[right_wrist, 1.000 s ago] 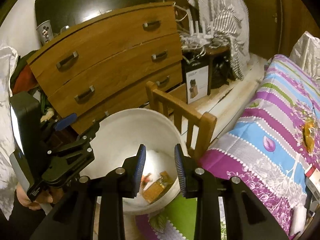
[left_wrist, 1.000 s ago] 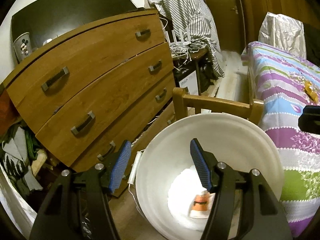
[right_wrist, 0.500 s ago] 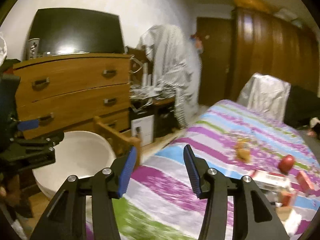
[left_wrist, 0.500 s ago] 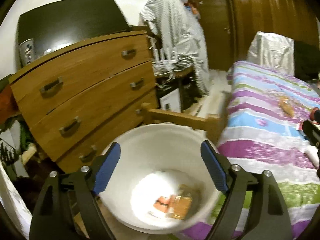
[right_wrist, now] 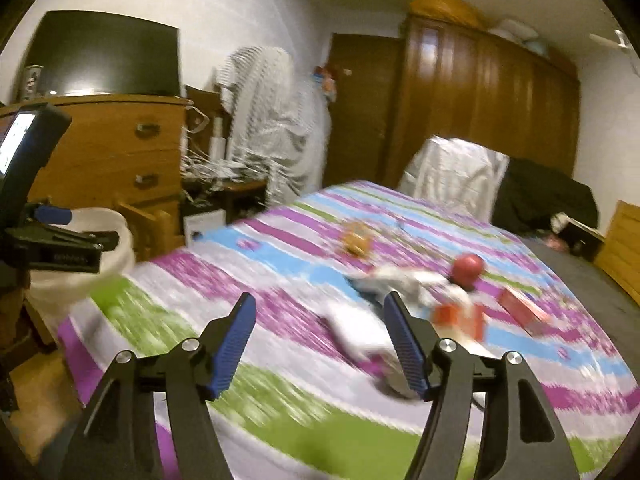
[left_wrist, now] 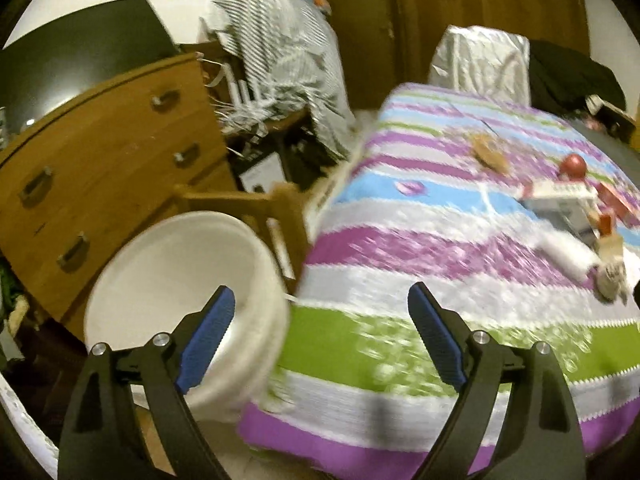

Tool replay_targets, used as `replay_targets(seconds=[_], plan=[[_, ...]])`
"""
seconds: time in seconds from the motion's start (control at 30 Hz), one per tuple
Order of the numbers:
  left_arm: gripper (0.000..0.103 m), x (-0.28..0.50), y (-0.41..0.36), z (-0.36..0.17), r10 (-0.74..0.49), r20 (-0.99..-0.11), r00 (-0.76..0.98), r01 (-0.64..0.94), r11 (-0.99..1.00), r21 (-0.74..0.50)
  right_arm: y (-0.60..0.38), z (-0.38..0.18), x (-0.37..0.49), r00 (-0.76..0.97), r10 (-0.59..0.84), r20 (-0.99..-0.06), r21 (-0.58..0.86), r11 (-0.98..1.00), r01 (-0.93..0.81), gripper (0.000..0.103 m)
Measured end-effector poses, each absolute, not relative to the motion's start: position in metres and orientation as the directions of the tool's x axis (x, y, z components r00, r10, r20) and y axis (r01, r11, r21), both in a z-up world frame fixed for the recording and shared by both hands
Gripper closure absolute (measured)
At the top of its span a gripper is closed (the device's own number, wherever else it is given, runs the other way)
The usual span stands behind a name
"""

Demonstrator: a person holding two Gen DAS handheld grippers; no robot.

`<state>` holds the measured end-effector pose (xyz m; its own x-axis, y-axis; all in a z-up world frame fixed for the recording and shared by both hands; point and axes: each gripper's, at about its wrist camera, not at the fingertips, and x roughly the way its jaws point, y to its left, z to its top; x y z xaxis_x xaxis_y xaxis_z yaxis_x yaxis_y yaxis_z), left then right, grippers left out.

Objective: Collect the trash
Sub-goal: 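Move both open tools back toward the trash on the bedspread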

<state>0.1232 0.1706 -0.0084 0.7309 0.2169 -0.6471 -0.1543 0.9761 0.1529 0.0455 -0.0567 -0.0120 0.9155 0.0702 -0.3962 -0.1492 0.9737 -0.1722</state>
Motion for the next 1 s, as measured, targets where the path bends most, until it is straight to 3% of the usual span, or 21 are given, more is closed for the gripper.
replay_targets(seconds=[0.2, 0.47, 1.0], plan=[[0.018, 0.124, 0.129, -0.033, 0.145, -0.704, 0.696, -0.077, 0.989, 0.128, -0.12, -0.039, 0.024, 0.879, -0.008, -0.476, -0.109, 0.993, -0.05, 0.035], [0.018, 0.135, 0.074, -0.055, -0.036, -0.779, 0.625, 0.038, 0.999, -0.016, -0.217, -0.061, 0.019, 0.826, -0.073, -0.559, 0.058, 0.99, 0.127, 0.035], [0.018, 0.204, 0.009, -0.049, -0.21, -0.79, 0.576, 0.053, 0.974, -0.22, -0.279, -0.055, 0.058, 0.825, -0.027, -0.565, 0.252, 0.946, 0.204, 0.035]])
